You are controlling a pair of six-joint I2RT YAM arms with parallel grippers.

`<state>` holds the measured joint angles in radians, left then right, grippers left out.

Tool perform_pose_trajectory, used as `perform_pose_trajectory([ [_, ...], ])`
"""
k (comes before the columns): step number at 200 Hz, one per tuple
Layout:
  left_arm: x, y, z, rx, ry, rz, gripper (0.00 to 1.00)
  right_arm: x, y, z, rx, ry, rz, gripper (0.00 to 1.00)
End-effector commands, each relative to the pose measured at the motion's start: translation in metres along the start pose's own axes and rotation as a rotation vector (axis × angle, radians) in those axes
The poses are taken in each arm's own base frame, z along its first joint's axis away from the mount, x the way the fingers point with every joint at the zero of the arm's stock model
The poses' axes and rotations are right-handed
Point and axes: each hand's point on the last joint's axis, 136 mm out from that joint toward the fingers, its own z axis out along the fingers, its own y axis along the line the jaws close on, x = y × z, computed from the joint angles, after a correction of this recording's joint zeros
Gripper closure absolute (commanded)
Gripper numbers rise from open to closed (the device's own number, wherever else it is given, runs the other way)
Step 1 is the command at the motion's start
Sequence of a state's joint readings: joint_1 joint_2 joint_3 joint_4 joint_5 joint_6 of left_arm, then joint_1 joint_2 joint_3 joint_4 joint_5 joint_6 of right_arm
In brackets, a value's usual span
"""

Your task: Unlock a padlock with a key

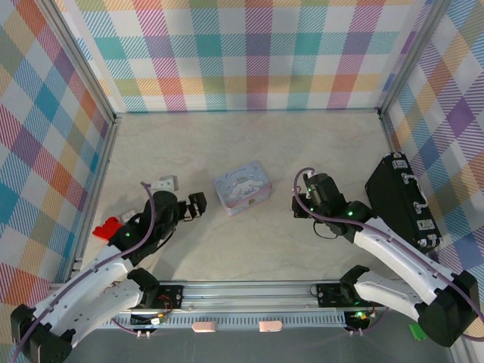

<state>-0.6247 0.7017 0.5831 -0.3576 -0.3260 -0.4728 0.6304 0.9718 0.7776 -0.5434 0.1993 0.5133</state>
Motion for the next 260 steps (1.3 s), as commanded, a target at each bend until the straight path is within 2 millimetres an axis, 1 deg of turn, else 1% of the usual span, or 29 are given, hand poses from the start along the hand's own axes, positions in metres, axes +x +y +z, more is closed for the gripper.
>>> perform_pose_trajectory([
  [1, 0.008, 0.027, -0.008, -0.089, -0.01, 0.089, 0.05, 0.008, -0.024, -0.016, 0.124, 0.065, -0.107, 0.9],
  [25, 0.008, 0.032, -0.013, -0.085, -0.054, 0.096, 0.04, 0.013, -0.034, -0.017, 0.174, 0.13, -0.119, 0.89],
  [53, 0.011, 0.034, -0.012, -0.068, -0.082, 0.107, 0.04, 0.024, -0.041, -0.008, 0.206, 0.232, -0.11, 0.89],
  [80, 0.014, 0.035, -0.008, -0.07, -0.089, 0.108, 0.03, 0.029, -0.051, 0.003, 0.217, 0.297, -0.066, 0.88],
  [115, 0.017, 0.033, -0.006, -0.052, -0.089, 0.11, 0.03, 0.037, -0.064, 0.025, 0.206, 0.42, -0.006, 0.87],
  [145, 0.019, 0.035, -0.004, -0.055, -0.098, 0.105, 0.02, 0.039, -0.068, 0.039, 0.216, 0.475, -0.024, 0.85],
  [186, 0.019, 0.036, -0.006, -0.052, -0.104, 0.103, 0.02, 0.059, -0.079, 0.057, 0.211, 0.563, 0.016, 0.85],
  [204, 0.018, 0.036, -0.007, -0.051, -0.109, 0.1, 0.02, 0.065, -0.078, 0.062, 0.199, 0.603, 0.032, 0.84],
  [232, 0.018, 0.038, -0.008, -0.056, -0.118, 0.094, 0.02, 0.072, -0.084, 0.067, 0.223, 0.655, 0.054, 0.82],
  [260, 0.017, 0.039, -0.008, -0.062, -0.12, 0.095, 0.02, 0.077, -0.085, 0.069, 0.225, 0.67, 0.057, 0.8],
])
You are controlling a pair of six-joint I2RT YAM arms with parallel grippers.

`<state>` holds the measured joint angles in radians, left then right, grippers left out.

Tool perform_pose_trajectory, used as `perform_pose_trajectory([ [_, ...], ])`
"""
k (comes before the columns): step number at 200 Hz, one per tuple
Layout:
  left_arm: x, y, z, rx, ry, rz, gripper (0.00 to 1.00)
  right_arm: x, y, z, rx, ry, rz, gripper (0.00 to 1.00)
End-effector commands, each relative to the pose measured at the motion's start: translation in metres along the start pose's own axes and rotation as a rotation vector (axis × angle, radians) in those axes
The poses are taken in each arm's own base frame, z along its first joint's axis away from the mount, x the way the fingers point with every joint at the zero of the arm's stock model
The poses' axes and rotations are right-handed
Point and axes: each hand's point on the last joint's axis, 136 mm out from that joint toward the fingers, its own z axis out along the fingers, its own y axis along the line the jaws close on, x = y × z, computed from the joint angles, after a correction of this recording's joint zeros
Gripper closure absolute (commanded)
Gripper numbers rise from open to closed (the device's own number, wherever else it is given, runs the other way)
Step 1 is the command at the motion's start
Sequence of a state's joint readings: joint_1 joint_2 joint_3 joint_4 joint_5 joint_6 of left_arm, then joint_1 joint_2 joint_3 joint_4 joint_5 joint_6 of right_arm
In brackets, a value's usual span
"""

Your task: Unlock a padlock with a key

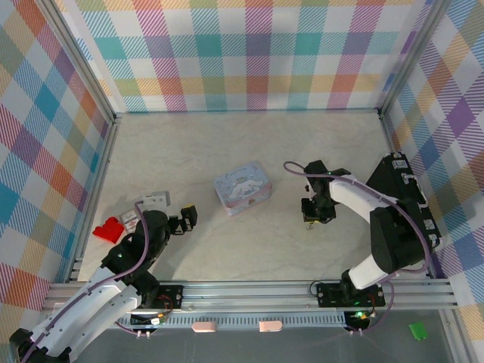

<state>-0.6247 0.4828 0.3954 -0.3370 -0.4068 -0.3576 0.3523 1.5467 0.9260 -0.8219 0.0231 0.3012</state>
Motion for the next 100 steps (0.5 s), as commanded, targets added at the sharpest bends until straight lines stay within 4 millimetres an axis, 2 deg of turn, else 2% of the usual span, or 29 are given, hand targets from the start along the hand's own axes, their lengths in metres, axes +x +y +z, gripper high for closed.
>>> perform_pose_trajectory([
  [1, -0.006, 0.004, 0.0, -0.02, -0.036, -0.003, 0.02, -0.001, 0.003, -0.002, -0.02, 0.012, -0.001, 0.8],
  [54, -0.006, 0.006, 0.0, -0.025, -0.037, -0.001, 0.02, -0.002, -0.004, -0.003, 0.017, -0.009, 0.003, 0.7],
  [100, -0.006, 0.008, -0.001, -0.039, -0.045, -0.001, 0.02, -0.008, -0.001, -0.024, -0.009, -0.085, -0.005, 0.66],
])
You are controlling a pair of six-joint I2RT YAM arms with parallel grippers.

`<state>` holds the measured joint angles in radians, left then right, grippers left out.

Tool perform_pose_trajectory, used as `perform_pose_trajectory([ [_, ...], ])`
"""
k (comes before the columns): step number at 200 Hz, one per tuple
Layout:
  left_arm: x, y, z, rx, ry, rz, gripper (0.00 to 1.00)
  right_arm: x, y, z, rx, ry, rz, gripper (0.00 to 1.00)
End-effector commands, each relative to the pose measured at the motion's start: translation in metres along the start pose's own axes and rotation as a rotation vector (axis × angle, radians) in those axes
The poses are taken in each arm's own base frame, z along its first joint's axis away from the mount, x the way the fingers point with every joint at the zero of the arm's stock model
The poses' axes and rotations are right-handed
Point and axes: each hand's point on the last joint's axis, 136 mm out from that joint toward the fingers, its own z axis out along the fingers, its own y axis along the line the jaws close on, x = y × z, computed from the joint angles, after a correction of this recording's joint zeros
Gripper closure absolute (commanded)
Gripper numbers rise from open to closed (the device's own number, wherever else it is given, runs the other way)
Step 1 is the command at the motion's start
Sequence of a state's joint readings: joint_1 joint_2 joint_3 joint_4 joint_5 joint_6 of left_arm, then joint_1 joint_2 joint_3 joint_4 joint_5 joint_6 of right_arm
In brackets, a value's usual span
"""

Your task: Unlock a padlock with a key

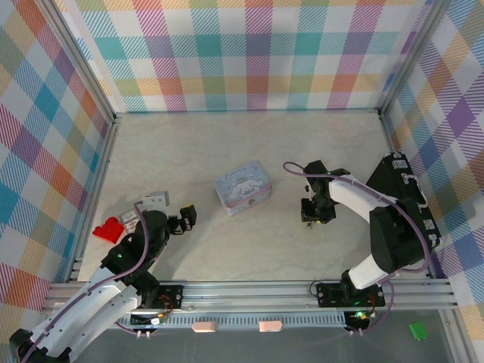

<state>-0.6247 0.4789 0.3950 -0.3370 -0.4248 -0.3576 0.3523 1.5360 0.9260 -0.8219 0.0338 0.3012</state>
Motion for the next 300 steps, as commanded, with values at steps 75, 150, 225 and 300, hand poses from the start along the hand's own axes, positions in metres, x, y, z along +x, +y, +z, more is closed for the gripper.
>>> perform_pose_trajectory([
  [75, -0.024, 0.037, -0.006, -0.237, -0.094, -0.039, 0.01, -0.038, 0.016, -0.125, -0.17, -0.587, -0.055, 0.6],
  [150, -0.091, 0.058, -0.019, -0.535, -0.25, -0.01, 0.0, -0.056, 0.024, -0.189, -0.296, -1.029, -0.083, 0.4],
  [225, -0.087, 0.095, 0.029, -0.687, -0.26, 0.088, 0.0, -0.049, 0.006, -0.172, -0.249, -1.087, -0.024, 0.12],
  [300, -0.058, 0.124, 0.123, -0.627, -0.075, 0.105, 0.0, -0.052, -0.014, -0.149, -0.116, -1.001, 0.034, 0.08],
])
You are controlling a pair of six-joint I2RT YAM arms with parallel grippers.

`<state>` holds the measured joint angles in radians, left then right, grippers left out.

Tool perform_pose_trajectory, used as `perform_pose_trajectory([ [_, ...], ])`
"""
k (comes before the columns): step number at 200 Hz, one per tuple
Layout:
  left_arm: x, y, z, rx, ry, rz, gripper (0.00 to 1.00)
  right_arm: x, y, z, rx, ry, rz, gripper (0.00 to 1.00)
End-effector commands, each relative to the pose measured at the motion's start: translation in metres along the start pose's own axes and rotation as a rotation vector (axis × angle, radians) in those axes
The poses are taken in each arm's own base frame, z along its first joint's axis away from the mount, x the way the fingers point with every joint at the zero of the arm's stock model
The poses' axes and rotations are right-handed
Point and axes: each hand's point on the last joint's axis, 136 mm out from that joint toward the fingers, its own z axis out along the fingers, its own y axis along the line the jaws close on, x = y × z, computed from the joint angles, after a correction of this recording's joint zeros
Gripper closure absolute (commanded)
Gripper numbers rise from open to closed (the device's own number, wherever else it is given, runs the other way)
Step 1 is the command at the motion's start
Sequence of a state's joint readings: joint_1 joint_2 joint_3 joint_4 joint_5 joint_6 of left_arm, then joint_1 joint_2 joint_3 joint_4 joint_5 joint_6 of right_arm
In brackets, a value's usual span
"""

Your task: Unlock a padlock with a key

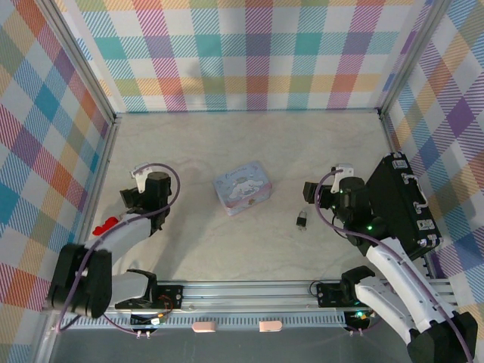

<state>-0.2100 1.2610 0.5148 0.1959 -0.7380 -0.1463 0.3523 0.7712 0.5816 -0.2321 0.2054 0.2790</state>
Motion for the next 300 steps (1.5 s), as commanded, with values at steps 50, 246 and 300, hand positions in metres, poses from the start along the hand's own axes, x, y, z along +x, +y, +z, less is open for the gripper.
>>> perform_pose_trajectory([
  [50, -0.006, -0.062, 0.034, 0.236, -0.101, 0.024, 0.0, 0.003, -0.028, 0.003, 0.153, 0.003, -0.037, 0.07],
  [246, 0.01, -0.07, 0.033, 0.37, -0.166, -0.003, 0.0, -0.003, -0.052, 0.062, 0.222, -0.197, -0.29, 0.05],
  [300, 0.011, -0.07, 0.032, 0.372, -0.148, -0.008, 0.0, 0.007, -0.055, 0.092, 0.164, -0.218, -0.339, 0.05],
])
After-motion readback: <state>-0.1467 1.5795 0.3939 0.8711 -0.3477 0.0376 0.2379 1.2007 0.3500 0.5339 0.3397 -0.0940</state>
